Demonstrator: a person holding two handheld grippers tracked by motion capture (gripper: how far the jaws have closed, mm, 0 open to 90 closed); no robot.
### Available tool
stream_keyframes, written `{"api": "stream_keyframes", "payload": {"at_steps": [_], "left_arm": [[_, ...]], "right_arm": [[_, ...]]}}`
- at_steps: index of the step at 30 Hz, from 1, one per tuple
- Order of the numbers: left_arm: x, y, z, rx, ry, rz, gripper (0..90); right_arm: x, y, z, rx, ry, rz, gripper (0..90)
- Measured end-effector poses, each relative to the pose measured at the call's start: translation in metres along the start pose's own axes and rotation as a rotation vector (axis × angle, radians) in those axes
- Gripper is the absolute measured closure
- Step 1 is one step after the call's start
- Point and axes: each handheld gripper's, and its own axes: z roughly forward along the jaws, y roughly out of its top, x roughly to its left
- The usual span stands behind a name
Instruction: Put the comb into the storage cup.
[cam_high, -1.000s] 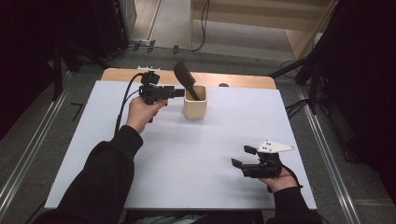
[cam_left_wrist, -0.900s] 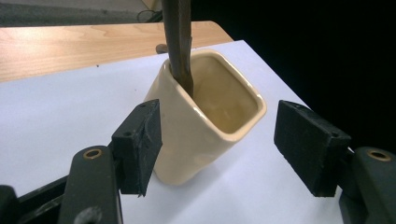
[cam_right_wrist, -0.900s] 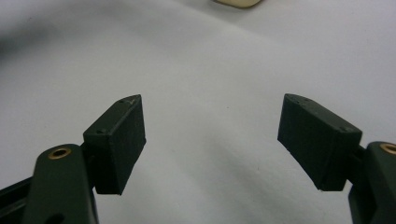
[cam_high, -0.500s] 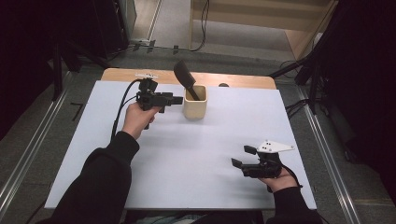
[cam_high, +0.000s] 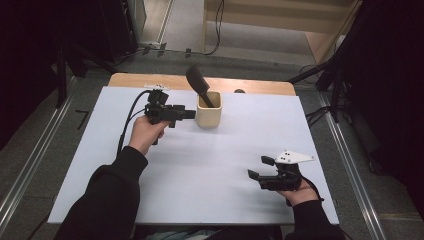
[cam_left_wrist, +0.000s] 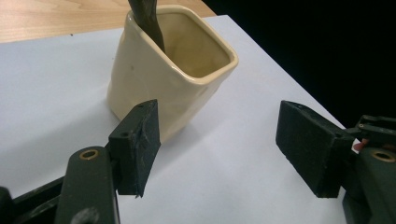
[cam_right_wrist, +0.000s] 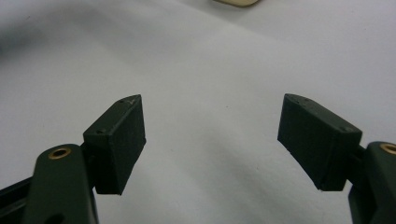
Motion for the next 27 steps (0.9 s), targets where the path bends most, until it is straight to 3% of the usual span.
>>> {"api": "stream_keyframes", "payload": {"at_steps": [27], "left_arm": [[-0.015,-0.035,-0.02,0.029,0.011,0.023,31.4]], "right_arm": [[-0.002,-0.001,0.001,0.012,-0.004,0.003,21.6]]}}
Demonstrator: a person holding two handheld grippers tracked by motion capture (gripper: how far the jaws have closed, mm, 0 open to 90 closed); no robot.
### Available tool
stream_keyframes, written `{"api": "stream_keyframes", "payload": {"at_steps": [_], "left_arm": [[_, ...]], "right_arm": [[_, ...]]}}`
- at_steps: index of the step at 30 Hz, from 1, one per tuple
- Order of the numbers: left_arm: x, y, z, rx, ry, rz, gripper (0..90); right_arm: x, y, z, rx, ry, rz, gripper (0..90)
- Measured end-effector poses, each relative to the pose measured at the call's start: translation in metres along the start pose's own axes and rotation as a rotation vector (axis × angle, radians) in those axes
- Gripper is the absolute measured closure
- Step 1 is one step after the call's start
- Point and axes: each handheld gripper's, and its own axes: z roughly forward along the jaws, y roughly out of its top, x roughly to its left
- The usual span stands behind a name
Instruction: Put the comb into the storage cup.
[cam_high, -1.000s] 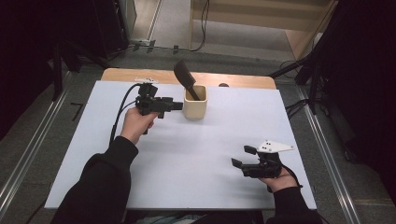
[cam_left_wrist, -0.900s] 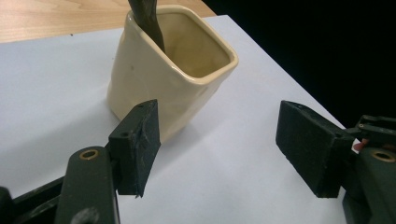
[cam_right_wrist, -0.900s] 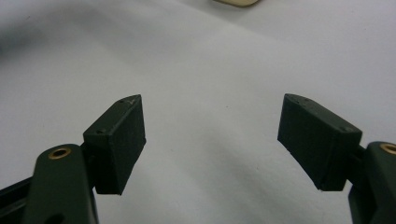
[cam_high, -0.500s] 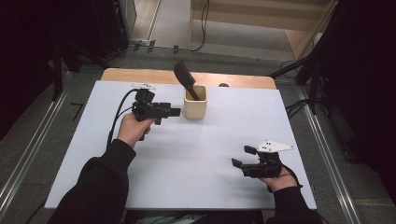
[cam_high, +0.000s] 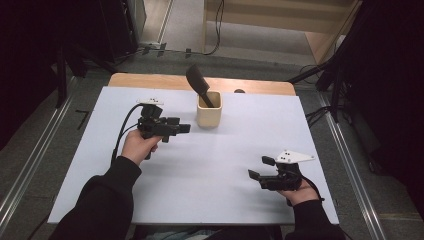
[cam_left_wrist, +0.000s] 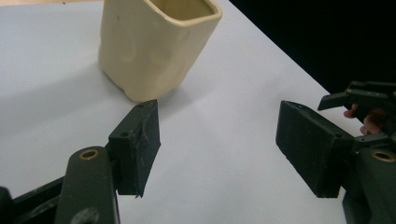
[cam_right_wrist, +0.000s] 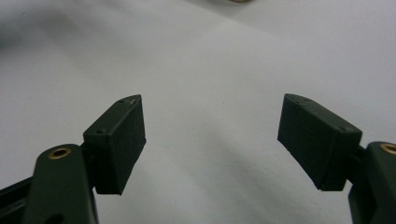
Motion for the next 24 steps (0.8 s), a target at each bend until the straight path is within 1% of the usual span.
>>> {"api": "stream_keyframes", "payload": {"at_steps": [2,7,12,13,16,19,22,24], "left_arm": [[-0.002,-0.002,-0.002,-0.003,0.005,0.005,31.4],[-0.005,-0.008,-0.007,-0.011,0.0,0.004,31.4],[-0.007,-0.014,-0.012,-0.013,0.004,0.006,31.3],[-0.007,-0.015,-0.012,-0.014,0.001,0.004,30.3],[-0.009,-0.021,-0.014,-0.007,0.006,0.006,29.4],[-0.011,-0.027,-0.016,0.004,0.003,0.012,29.4],[-0.013,-0.032,-0.018,0.004,0.001,0.009,29.4],[-0.013,-0.035,-0.019,0.016,-0.001,0.015,29.4]], "right_arm": [[0.0,0.0,0.0,0.002,-0.001,-0.001,21.6],[0.0,0.0,0.0,0.006,0.0,-0.007,21.6],[0.001,0.0,0.001,0.013,0.001,-0.008,21.6],[0.001,0.0,0.001,0.014,0.001,-0.008,21.6],[0.001,0.0,0.001,0.014,-0.001,-0.007,21.5],[0.0,0.0,0.001,0.01,-0.004,-0.007,21.5],[0.0,0.0,0.001,0.009,-0.005,-0.005,21.6],[0.0,0.0,0.001,0.009,-0.004,-0.005,21.6]]}}
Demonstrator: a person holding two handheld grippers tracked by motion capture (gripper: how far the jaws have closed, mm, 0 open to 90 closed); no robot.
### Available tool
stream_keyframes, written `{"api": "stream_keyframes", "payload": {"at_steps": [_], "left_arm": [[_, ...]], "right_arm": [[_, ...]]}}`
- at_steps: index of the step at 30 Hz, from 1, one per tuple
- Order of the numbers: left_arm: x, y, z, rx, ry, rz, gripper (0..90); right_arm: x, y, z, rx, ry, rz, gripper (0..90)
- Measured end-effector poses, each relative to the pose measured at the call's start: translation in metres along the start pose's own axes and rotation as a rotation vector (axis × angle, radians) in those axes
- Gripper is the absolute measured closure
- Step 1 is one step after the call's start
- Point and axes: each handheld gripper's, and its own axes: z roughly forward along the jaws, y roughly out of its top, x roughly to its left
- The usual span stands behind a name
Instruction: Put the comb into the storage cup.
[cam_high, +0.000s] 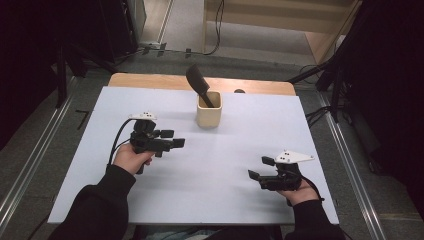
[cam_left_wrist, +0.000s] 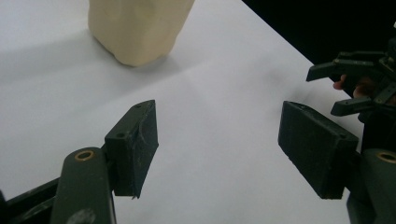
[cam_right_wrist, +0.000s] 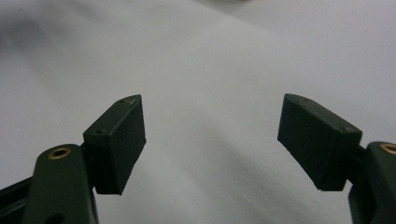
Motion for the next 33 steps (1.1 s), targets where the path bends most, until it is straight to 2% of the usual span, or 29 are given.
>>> {"api": "stream_keyframes", "payload": {"at_steps": [20,33], "left_arm": [[-0.003,-0.023,-0.013,0.025,0.013,0.006,29.4],[-0.003,-0.037,-0.027,0.037,0.01,0.01,29.4]], "right_arm": [[0.0,0.0,0.0,0.009,0.003,-0.002,21.6],[0.0,0.0,0.001,0.014,0.004,-0.006,21.6]]}}
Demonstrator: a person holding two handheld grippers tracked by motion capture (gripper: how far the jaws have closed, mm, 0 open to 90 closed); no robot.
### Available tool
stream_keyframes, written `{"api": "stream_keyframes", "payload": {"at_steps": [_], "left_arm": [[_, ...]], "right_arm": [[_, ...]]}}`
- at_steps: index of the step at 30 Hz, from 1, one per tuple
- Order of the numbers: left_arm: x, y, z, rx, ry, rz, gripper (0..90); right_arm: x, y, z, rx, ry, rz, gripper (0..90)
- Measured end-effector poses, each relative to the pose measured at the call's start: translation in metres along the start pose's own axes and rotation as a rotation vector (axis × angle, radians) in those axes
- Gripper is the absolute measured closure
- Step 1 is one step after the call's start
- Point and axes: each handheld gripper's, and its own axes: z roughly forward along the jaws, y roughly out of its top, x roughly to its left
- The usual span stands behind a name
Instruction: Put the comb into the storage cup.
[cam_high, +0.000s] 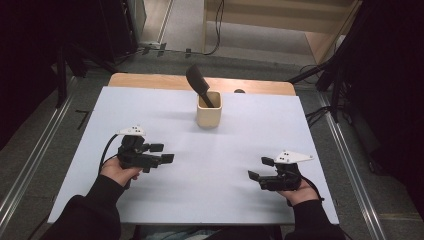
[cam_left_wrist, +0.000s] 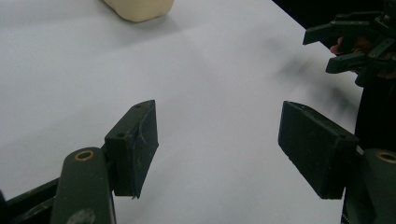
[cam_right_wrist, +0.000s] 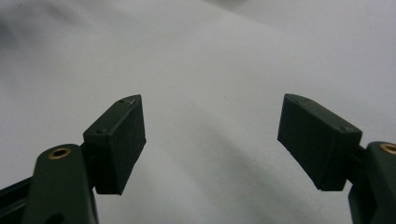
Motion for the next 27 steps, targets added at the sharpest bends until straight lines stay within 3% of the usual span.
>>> {"api": "stream_keyframes", "payload": {"at_steps": [27], "left_arm": [[0.002,-0.023,-0.022,0.04,0.045,0.001,29.4]], "right_arm": [[0.0,-0.001,0.001,0.012,0.004,-0.005,21.5]]}}
